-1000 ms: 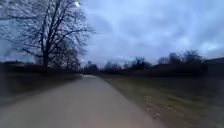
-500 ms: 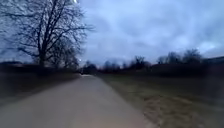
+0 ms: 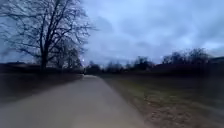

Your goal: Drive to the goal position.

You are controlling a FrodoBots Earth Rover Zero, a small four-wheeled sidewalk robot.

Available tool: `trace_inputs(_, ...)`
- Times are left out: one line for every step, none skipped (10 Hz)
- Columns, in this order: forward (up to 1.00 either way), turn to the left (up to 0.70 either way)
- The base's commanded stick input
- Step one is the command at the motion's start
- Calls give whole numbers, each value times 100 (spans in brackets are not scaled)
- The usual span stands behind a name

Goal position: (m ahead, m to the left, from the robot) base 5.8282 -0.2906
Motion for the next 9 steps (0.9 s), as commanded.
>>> trace_inputs(100, 15)
trace_inputs(100, 4)
trace_inputs(100, 4)
trace_inputs(100, 4)
trace_inputs(100, 4)
trace_inputs(100, 4)
trace_inputs(100, 4)
trace_inputs(100, 4)
trace_inputs(100, 4)
